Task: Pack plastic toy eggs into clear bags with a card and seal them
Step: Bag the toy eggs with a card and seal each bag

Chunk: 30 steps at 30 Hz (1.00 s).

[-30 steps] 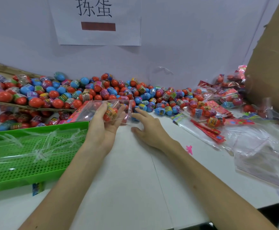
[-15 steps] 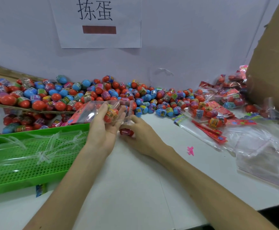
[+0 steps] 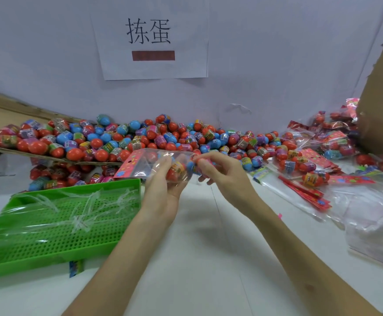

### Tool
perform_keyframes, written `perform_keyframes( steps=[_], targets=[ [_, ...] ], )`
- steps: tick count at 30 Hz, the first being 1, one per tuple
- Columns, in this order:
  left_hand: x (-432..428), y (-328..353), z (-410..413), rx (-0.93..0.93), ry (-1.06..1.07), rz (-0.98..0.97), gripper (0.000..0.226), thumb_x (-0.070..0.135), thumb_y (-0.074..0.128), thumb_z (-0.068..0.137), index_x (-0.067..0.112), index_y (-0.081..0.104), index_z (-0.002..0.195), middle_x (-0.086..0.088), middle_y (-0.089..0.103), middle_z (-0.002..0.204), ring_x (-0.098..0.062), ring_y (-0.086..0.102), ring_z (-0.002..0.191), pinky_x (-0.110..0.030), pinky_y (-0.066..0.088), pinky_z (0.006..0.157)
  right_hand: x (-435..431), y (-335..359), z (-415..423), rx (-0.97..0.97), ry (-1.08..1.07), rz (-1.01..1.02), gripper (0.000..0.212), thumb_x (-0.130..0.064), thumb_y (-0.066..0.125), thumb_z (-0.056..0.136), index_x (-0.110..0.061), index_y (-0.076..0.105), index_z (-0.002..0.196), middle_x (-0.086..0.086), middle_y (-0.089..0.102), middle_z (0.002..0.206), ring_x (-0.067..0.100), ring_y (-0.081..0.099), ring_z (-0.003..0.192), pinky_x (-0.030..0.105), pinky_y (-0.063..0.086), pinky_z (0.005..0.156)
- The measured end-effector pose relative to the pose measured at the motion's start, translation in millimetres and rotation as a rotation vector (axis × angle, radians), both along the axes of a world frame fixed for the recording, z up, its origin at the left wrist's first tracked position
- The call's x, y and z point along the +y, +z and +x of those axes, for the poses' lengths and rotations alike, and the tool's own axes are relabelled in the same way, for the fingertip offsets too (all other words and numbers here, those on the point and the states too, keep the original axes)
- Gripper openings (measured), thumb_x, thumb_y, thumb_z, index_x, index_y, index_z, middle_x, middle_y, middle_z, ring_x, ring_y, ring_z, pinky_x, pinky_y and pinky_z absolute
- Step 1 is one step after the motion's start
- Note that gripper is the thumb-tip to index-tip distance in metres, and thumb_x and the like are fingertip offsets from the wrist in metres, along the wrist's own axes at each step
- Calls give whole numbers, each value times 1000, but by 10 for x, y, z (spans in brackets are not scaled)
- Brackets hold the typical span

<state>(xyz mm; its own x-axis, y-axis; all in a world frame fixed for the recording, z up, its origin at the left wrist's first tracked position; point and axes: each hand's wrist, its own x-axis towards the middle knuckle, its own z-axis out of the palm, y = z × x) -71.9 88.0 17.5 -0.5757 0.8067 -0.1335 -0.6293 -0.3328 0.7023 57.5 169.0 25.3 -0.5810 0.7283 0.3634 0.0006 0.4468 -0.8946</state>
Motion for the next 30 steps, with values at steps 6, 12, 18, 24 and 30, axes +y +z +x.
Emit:
perform_keyframes(
  steps=[6,12,18,24,30],
  targets=[
    [-7,-28,135,31,-99,0,41,22,57,104,-3,59,136,-22,70,127,-31,70,112,-41,57,100,0,-71,-38,123,-90,-24,9,-22,67,99,-22,73,104,-5,65,108,20,73,93,35,64,71],
    [-27,-9,119,-48,-142,-24,32,19,59,104,0,66,128,-21,73,122,-27,74,106,-35,63,88,-19,-48,-10,100,-68,5,14,-29,66,98,-31,74,109,-10,73,103,15,72,94,25,58,64],
    [-36,37,55,-220,-129,-41,33,9,67,96,-6,66,125,-22,77,103,-29,78,81,-36,65,76,-12,6,22,94,-110,115,21,-49,64,89,-42,74,106,-8,59,97,9,58,88,24,52,68],
    [-44,35,19,-242,-104,-7,26,9,64,98,-6,68,119,-23,77,100,-28,79,84,-38,65,78,-11,8,24,84,-126,166,17,-21,75,92,-36,75,101,-20,75,97,9,69,98,29,57,79],
    [-49,30,-4,-222,-138,30,23,14,65,98,-6,77,97,-27,73,112,-34,74,101,-40,64,84,-61,-51,19,14,-156,260,15,-23,82,85,-35,77,91,-21,71,104,4,60,111,21,43,88]
  ],
)
